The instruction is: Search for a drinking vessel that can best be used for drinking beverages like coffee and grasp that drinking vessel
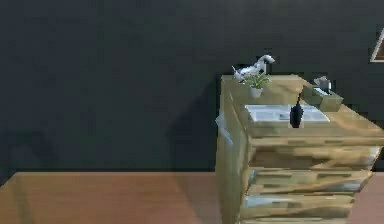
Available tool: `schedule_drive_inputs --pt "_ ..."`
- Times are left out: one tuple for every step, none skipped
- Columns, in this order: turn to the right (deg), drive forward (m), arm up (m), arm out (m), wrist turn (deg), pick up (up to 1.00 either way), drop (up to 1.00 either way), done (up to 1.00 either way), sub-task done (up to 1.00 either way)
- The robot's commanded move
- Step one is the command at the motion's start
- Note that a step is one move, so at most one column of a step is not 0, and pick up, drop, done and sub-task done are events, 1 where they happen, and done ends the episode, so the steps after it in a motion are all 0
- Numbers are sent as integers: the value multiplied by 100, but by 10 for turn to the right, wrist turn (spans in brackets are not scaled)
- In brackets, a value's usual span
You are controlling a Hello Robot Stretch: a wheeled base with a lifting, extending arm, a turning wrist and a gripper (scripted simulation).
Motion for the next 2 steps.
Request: schedule_drive_inputs --pt "450 0 0 0 0 0 0 0 0" --pt "450 0 0 0 0 0 0 0 0"
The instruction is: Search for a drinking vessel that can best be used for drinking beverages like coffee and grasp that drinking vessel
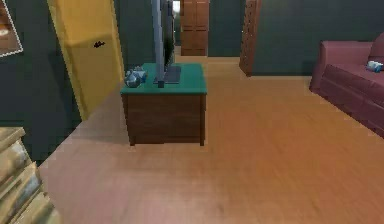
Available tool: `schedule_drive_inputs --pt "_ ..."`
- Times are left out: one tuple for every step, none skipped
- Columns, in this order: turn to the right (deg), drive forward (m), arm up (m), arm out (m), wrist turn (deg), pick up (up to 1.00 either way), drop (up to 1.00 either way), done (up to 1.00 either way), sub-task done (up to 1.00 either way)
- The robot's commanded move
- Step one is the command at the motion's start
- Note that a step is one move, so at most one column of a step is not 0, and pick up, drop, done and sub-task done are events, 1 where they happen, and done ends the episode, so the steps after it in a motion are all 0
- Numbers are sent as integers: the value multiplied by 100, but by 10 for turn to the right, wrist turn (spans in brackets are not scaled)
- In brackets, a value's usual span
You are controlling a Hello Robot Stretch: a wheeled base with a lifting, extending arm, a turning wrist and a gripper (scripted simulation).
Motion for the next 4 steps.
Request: schedule_drive_inputs --pt "180 0 0 0 0 0 0 0 0" --pt "0 100 0 0 0 0 0 0 0" --pt "30 0 0 0 0 0 0 0 0" --pt "0 90 0 0 0 0 0 0 0"
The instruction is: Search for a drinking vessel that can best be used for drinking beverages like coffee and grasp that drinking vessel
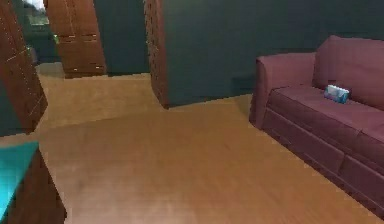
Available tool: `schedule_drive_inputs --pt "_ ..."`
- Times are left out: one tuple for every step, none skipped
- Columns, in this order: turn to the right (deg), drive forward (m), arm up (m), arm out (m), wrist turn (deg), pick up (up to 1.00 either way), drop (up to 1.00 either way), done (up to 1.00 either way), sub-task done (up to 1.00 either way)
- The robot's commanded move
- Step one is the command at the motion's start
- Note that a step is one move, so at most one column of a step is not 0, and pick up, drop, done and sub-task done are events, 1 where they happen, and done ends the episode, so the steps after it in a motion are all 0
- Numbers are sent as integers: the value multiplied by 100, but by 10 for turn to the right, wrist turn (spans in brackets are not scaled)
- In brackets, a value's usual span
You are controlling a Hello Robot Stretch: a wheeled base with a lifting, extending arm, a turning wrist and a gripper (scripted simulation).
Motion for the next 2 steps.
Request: schedule_drive_inputs --pt "-210 0 0 0 0 0 0 0 0" --pt "0 100 0 0 0 0 0 0 0"
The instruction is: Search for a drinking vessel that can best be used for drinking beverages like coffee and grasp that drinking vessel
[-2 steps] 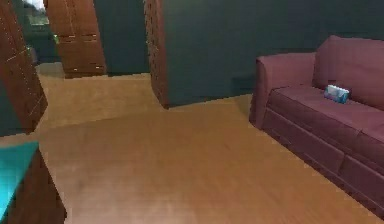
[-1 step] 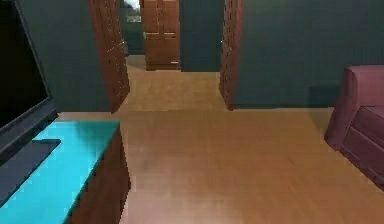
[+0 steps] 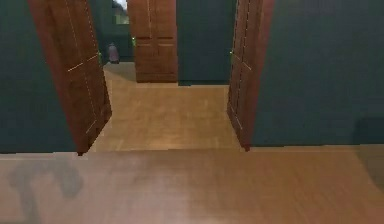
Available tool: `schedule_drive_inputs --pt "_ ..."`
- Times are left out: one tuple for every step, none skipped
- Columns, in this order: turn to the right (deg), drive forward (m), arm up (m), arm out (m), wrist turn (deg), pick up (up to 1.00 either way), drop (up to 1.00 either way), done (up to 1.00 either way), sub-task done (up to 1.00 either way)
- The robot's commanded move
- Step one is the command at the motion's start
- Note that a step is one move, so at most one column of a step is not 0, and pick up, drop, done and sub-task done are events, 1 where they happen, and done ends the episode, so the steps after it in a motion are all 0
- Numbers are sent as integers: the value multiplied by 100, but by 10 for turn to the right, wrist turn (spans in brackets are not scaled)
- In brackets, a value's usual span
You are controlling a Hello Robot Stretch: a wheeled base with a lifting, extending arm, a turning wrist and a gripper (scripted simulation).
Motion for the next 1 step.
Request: schedule_drive_inputs --pt "-30 0 0 0 0 0 0 0 0"
